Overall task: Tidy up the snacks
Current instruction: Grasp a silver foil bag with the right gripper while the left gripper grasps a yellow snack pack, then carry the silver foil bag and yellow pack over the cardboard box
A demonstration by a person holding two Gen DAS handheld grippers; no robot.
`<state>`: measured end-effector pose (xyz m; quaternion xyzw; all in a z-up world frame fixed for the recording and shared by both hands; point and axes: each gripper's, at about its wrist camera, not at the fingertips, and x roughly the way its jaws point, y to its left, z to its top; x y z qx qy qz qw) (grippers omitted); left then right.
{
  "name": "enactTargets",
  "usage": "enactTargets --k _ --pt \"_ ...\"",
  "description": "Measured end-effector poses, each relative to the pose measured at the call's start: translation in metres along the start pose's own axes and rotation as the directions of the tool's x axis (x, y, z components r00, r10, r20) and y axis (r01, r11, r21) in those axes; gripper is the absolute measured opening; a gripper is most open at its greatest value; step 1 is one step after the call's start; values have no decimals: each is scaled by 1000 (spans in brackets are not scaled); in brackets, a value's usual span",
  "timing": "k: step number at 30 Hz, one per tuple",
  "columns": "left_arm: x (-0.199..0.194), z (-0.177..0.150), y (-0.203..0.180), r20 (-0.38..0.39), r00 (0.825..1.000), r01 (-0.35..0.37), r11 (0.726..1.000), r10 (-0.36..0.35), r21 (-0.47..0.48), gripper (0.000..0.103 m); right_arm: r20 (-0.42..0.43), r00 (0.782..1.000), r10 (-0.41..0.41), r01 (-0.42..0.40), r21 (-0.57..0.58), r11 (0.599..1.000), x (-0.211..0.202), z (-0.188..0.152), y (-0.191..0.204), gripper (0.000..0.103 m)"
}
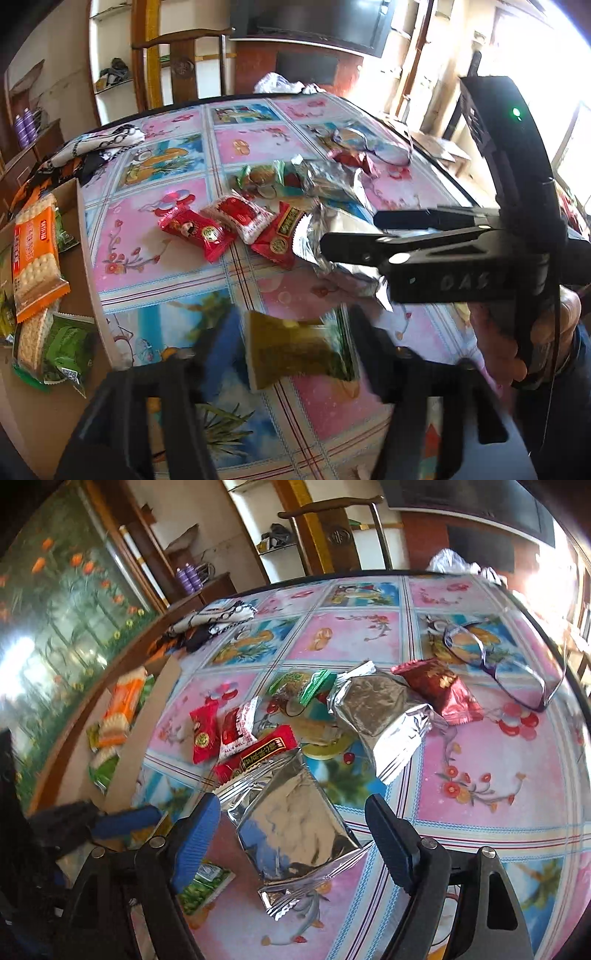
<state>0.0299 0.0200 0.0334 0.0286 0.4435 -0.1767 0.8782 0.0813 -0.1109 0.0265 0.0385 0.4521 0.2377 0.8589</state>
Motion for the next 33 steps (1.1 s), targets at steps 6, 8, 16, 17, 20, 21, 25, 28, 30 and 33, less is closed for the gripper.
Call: enactTargets --k 6,8,16,17,20,21,25,28,30,33 --pt "9 -5 -11 -52 998 -35 996 39 77 83 -3 993 -116 115 -125 985 8 -5 19 84" --pt "14 -7 -13 -70 995 -57 994 64 92 83 -10 990 -141 138 -143 980 12 -6 21 84" --pt "24 -10 -15 -74 991 -101 989 109 104 60 -29 973 -227 218 -193 957 15 -13 23 62" --pt "24 -10 -15 -70 992 -96 990 104 102 53 -26 973 -230 221 -192 956 14 -13 23 62" --pt "22 -9 -12 -51 992 -109 991 113 82 39 -19 974 -227 221 -163 962 9 -12 19 61" --pt "22 -9 -12 -47 993 -106 991 110 76 26 -16 974 -228 223 -156 962 8 -11 18 61" --pt "22 -7 -7 -46 994 -96 994 98 53 22 6 978 -211 210 -113 971 -1 -9 13 61" --pt "23 -6 -8 -45 994 -100 994 102 54 22 9 978 -207 207 -108 972 -3 -8 13 61" --pt "23 -6 -6 -45 995 -92 995 94 45 22 3 978 -210 209 -117 971 -1 -9 15 61" --pt "22 -4 -2 -40 996 -77 997 78 22 22 -4 976 -217 215 -122 969 2 -9 15 61"
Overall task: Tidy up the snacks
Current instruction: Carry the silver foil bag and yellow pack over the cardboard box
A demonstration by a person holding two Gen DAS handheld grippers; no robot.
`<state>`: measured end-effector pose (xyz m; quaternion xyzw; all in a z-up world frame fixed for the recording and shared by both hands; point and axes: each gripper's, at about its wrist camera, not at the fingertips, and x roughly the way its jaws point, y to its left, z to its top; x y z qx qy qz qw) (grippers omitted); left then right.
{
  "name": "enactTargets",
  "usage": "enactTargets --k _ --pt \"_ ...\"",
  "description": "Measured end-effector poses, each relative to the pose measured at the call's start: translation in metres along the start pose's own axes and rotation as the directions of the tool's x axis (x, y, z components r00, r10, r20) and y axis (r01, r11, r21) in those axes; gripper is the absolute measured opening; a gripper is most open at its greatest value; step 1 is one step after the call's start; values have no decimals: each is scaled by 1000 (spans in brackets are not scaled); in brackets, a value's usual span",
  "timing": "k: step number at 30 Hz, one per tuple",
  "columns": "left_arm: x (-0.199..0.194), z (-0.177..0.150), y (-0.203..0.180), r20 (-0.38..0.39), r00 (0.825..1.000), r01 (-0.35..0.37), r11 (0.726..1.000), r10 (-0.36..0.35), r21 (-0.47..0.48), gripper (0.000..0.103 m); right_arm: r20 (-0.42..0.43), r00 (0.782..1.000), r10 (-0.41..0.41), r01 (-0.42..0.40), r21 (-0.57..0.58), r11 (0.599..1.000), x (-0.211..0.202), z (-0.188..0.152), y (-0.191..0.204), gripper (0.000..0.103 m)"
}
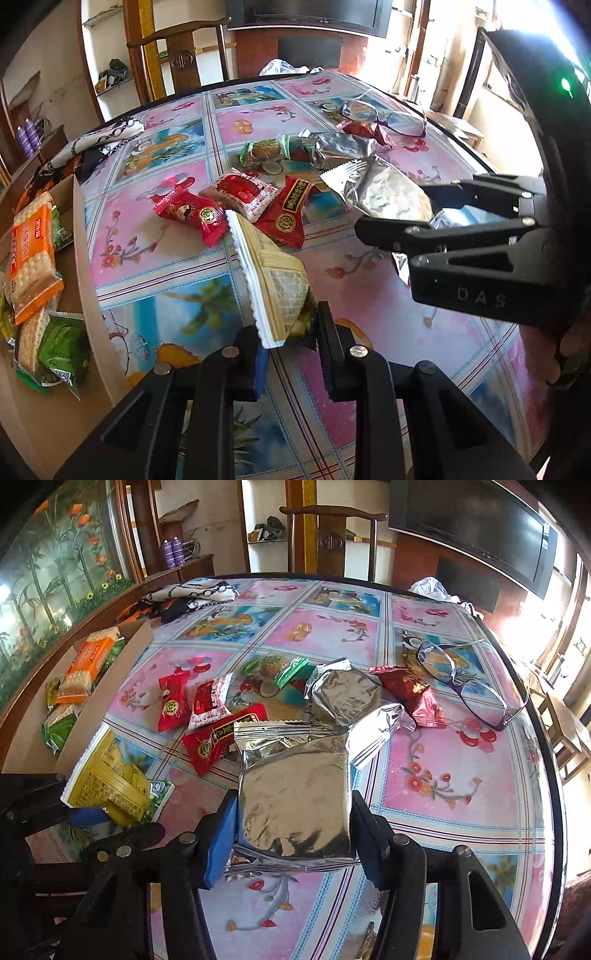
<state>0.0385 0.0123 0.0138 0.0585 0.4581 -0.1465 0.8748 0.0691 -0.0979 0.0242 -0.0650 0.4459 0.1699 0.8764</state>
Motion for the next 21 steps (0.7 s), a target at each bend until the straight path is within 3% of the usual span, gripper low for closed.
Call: enactTargets --k 21 --pt "-21 6 13 87 994 70 994 -63 -79 22 43 998 35 -38 72 997 -13 4 -8 61"
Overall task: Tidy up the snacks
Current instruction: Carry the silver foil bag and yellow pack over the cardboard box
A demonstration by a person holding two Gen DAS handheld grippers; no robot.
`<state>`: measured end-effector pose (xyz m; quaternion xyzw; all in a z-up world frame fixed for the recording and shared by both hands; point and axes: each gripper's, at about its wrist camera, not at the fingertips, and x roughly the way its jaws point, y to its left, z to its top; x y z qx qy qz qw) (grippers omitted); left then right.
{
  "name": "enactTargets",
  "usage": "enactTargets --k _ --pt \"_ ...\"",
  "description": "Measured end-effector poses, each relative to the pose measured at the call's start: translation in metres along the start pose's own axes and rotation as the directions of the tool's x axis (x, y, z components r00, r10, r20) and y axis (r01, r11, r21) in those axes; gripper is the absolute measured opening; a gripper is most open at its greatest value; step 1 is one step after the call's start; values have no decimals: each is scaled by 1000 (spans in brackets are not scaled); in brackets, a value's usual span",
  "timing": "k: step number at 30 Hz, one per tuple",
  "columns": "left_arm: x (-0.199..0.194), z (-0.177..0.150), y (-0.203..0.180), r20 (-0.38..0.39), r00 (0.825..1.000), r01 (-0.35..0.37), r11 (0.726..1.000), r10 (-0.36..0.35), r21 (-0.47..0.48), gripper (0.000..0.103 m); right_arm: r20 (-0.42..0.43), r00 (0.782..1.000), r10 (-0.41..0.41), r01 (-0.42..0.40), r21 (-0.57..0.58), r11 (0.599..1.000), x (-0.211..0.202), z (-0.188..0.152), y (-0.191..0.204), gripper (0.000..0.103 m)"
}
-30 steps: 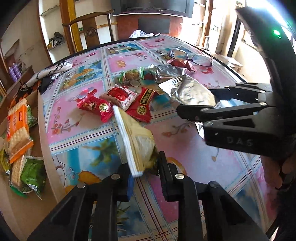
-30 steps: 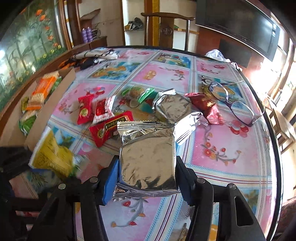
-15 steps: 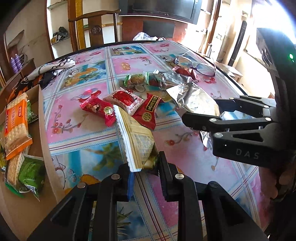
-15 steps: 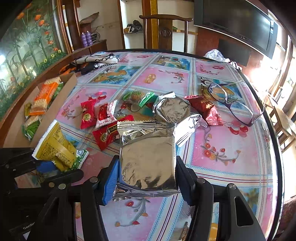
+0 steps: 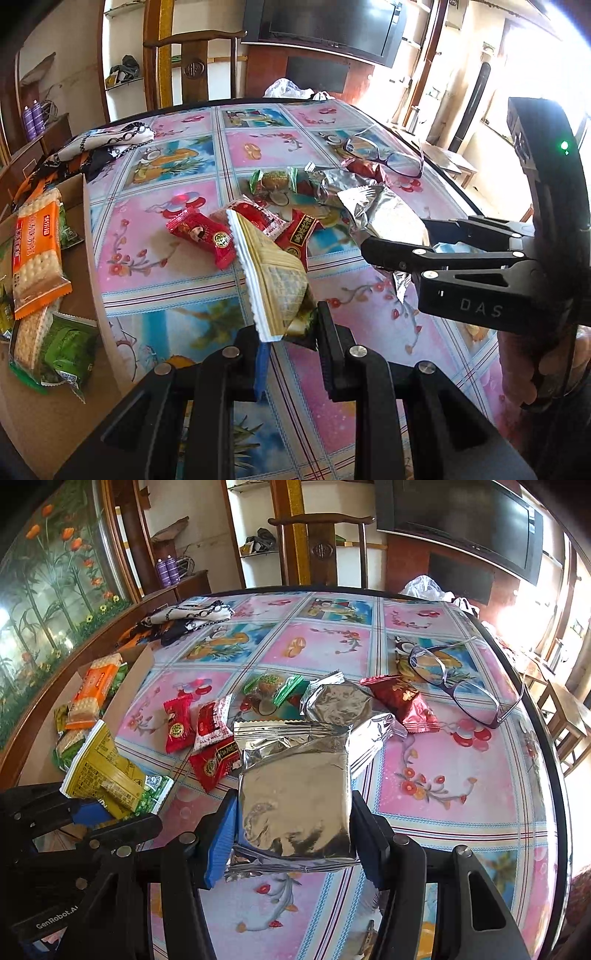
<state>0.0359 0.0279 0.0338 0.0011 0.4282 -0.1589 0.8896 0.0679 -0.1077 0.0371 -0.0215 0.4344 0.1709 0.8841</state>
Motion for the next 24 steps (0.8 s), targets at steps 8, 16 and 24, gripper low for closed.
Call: enactTargets --k 8,16,24 --pt "-13 2 3 31 999 23 1000 -22 -14 22 1 1000 5 -5 24 1000 1 0 -2 61" --pt "-25 7 13 66 997 39 998 -36 -45 22 13 999 33 -33 50 998 -2 1 0 61" --pt "-40 9 30 97 994 51 995 -43 -81 22 45 996 76 -80 103 991 -9 2 8 61"
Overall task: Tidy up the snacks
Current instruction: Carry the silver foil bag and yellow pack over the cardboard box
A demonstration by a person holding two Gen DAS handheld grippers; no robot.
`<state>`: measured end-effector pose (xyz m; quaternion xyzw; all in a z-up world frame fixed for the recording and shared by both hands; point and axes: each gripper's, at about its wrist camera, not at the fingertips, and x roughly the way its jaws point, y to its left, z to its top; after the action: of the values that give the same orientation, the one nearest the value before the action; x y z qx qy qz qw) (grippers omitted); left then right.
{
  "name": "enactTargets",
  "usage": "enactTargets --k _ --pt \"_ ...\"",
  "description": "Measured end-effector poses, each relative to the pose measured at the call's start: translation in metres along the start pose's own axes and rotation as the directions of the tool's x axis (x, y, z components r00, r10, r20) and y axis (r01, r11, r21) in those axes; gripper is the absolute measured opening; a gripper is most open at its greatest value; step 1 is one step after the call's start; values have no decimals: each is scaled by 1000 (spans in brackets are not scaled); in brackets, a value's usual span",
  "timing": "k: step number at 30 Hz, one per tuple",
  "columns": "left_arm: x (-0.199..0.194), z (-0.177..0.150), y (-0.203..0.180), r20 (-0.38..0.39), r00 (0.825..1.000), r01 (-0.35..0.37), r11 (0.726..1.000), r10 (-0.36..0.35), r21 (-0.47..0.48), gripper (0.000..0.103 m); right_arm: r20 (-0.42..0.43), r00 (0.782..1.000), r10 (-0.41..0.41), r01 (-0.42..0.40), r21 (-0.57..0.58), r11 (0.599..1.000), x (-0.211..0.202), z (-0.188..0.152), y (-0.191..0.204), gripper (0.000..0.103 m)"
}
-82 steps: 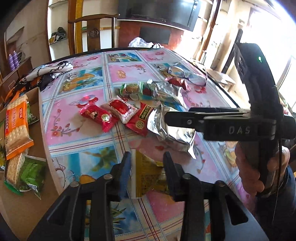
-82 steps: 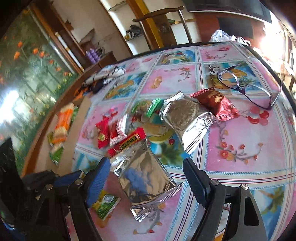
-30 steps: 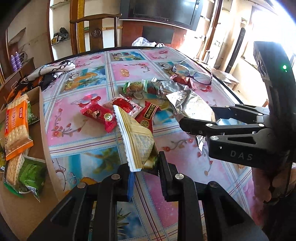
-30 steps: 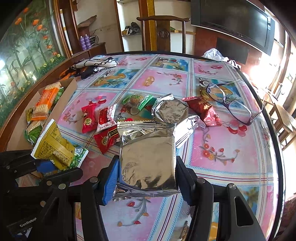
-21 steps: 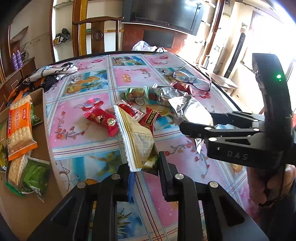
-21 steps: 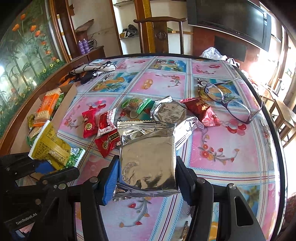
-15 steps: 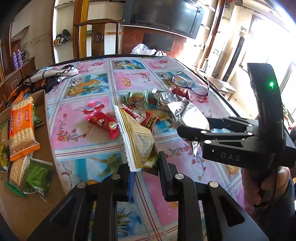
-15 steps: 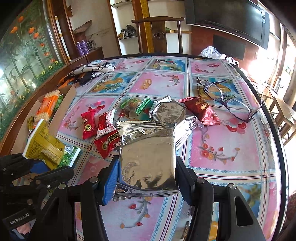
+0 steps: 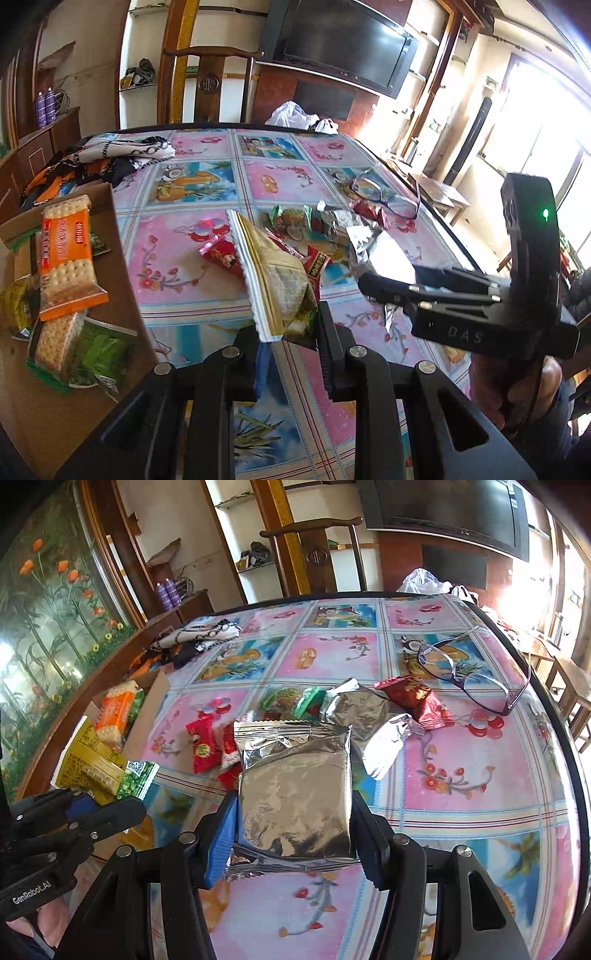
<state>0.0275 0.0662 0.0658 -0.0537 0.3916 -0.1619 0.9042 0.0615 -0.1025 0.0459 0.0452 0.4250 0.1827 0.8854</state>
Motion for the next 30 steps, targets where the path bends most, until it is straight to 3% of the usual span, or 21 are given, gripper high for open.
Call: enactTargets --k 16,22,30 --pt "-39 6 71 78 994 -68 988 80 -141 22 26 995 95 -93 -52 994 1 -11 75 62" --pt "-56 3 122 88 984 -128 963 152 -237 22 23 987 158 -154 -120 981 5 -18 124 62" --pt "-56 -2 177 35 972 -209 918 234 -337 22 -32 977 211 -213 -220 952 25 -28 191 62"
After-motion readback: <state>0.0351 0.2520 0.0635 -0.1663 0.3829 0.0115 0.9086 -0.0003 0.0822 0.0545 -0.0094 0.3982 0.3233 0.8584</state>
